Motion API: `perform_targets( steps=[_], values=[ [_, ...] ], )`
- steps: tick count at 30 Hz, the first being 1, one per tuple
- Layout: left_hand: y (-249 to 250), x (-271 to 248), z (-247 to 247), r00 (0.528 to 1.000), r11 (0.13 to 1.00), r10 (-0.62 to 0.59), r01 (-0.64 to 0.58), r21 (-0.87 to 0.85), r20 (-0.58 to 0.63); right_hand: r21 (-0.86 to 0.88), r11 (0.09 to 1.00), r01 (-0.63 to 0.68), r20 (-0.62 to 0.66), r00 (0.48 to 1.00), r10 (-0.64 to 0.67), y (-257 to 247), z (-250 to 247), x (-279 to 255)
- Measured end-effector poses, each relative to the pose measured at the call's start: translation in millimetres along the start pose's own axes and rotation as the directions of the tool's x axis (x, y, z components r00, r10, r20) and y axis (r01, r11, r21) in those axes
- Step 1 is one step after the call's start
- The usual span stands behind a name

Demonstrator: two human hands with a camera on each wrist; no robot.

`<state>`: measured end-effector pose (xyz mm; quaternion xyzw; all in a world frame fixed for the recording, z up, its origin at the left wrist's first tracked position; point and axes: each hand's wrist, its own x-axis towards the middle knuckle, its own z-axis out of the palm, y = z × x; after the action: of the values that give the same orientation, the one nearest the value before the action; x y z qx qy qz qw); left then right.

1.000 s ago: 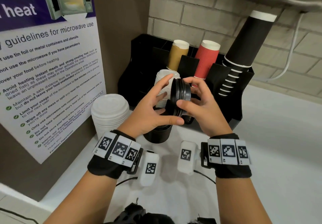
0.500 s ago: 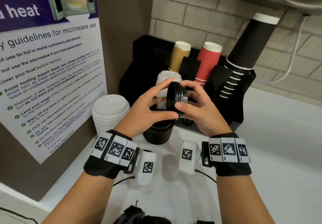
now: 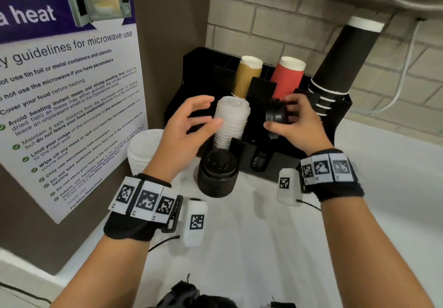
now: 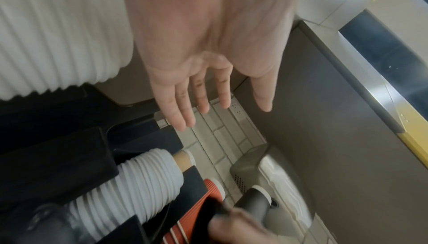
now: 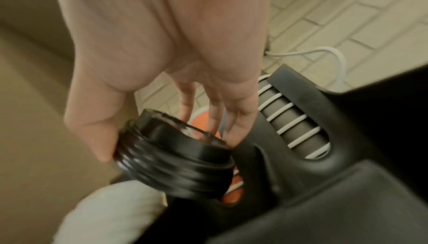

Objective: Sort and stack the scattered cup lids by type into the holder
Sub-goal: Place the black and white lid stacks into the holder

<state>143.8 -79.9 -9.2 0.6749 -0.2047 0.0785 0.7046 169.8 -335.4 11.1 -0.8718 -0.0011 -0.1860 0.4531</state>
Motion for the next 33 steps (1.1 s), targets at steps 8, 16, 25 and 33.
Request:
perform_targets(
  steps=[8, 16, 25, 33],
  values=[
    [1.6, -0.2, -1.4, 0.999, 1.0, 0.007, -0.006, 0.031, -0.035, -0.627, 0.755, 0.191, 0.443, 0.885, 0.145, 16.5, 23.6, 27.9],
    [1.0, -2.3, 3.5, 1.0, 0.998, -0.018, 0.019, 0.058, -0.013, -0.718, 0.646, 0.258, 0.498, 0.84, 0.218, 18.1, 37.0, 20.7],
    [3.0, -2.5, 3.5, 1.0, 0.997, -0.022, 0.023, 0.08, -0.016, -0.814, 0.511, 0.275, 0.388, 0.913, 0.126, 18.4, 47.1, -5.4],
    [4.4, 0.1, 0.3, 0.999, 0.996, -0.011, 0.015, 0.088, -0.039, -0.65, 0.719, 0.245, 0.245, 0.964, -0.107, 1.8, 39.9, -20.2]
  ],
)
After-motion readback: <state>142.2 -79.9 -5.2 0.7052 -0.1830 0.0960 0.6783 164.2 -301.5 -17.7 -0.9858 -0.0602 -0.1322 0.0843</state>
